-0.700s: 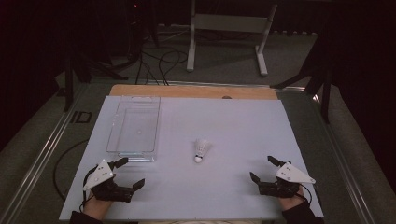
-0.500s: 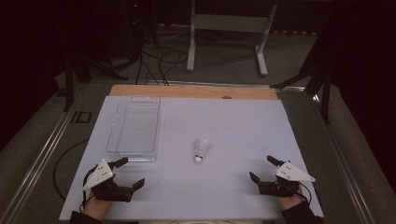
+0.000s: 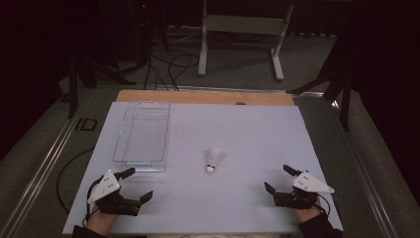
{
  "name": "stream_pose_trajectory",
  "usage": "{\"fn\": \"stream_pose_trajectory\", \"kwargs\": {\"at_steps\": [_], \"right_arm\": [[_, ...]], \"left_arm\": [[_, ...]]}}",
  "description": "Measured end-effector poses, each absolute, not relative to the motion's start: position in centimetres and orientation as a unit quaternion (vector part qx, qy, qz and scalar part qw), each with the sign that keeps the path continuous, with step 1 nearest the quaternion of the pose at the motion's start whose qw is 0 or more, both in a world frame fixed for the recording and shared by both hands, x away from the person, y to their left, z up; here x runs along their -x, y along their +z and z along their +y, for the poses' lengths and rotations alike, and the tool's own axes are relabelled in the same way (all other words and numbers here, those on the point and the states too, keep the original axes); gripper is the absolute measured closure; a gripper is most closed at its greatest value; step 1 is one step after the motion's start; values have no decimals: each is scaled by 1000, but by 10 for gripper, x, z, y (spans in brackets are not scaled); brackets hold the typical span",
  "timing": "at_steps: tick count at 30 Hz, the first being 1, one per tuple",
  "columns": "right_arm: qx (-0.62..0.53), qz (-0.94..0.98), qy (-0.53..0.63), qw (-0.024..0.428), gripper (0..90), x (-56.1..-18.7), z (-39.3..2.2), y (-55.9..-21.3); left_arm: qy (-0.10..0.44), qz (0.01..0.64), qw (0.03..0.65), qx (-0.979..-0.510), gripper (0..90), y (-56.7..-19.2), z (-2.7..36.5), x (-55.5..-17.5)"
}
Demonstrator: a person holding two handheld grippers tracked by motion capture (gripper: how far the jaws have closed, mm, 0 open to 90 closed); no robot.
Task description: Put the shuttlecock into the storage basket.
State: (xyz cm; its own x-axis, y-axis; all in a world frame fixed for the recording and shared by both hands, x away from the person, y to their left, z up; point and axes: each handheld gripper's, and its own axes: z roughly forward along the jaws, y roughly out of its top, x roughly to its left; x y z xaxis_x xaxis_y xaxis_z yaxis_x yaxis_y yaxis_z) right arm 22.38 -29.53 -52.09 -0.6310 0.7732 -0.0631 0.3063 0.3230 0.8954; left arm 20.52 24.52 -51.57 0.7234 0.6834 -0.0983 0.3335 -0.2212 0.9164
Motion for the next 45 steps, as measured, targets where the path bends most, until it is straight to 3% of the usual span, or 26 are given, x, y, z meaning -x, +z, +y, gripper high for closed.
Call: {"fn": "stream_pose_trajectory", "kwargs": {"at_steps": [12,20,45], "right_arm": [[-353,765,474,258,100,-223,-295,-517],[-351,765,474,260,101,-221,-293,-516],[-347,765,476,261,102,-221,-291,-516]], "left_arm": [[148,328,527,-770,1,-484,245,-206],[132,312,460,-820,0,-470,238,-212],[74,317,355,-876,1,-470,218,-225]]}}
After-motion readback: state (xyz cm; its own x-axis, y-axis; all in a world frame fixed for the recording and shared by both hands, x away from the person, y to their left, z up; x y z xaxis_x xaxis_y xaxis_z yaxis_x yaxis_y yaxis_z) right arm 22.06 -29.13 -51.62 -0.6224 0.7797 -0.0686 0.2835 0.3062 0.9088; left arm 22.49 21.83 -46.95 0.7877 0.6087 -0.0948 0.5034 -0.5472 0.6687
